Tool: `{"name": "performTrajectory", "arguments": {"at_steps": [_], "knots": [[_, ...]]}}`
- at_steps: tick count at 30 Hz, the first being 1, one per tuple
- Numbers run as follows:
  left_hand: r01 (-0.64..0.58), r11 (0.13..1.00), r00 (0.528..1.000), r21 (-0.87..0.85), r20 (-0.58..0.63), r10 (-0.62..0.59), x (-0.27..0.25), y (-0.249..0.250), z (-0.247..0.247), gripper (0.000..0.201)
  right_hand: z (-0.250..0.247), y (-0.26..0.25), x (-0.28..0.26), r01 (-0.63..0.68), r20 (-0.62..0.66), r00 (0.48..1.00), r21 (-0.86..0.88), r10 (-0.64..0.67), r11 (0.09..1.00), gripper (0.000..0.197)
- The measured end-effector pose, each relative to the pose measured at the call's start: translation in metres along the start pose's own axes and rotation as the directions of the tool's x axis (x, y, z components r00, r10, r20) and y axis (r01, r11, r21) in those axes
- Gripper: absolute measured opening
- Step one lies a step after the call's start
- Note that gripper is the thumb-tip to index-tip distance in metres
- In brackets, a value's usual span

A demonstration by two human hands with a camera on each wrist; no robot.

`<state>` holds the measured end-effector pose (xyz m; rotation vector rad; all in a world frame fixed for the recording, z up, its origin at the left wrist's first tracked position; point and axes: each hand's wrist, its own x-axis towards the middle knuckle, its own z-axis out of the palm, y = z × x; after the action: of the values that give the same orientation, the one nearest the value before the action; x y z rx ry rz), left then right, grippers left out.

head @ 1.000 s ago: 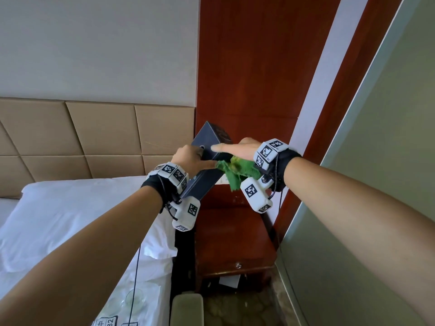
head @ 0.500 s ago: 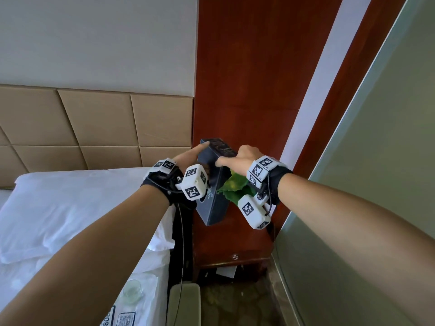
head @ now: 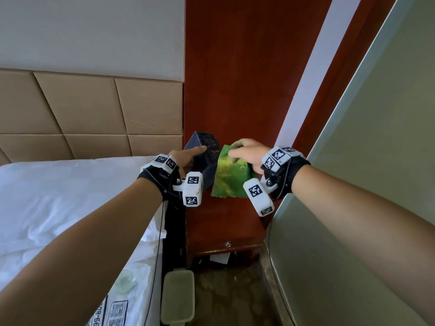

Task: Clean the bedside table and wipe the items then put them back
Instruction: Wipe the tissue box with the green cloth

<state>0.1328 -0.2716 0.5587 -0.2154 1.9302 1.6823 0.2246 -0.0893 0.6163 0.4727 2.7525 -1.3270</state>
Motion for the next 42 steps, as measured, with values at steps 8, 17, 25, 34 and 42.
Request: {"name": "performTrajectory", "arguments": {"at_steps": [8, 17, 25, 34, 42], "knots": [[-0.024, 1.000, 0.999, 0.012, 0.022, 0.024, 0.020, -0.012, 0.007, 0.090, -0.022, 0.014, 0.020, 0.096, 0.011, 0.994, 0.347, -0.106, 0.933, 0.037], [0.037, 0.999, 0.991, 0.000, 0.132, -0.036, 0.003, -0.001, 0.030, 0.053, 0.016, 0.030, 0.015, 0.410, -0.190, 0.856, -0.317, -0.481, 0.855, 0.026], [-0.041, 0.996, 0.999, 0.075, 0.011, 0.040, 0.017, -0.008, 0.032, 0.092, 0.006, 0.044, 0.019, 0.438, -0.057, 0.873, -0.341, -0.484, 0.832, 0.037], [-0.101, 0.991, 0.989, 0.086, 0.115, 0.091, 0.018, -0.016, 0.027, 0.066, -0.035, 0.056, 0.048, 0.312, -0.231, 0.907, -0.188, -0.351, 0.931, 0.032], [-0.115, 0.984, 0.977, 0.138, 0.197, 0.086, 0.011, -0.017, 0.041, 0.084, -0.031, 0.047, 0.054, 0.480, -0.221, 0.777, -0.397, -0.589, 0.782, 0.034]]}}
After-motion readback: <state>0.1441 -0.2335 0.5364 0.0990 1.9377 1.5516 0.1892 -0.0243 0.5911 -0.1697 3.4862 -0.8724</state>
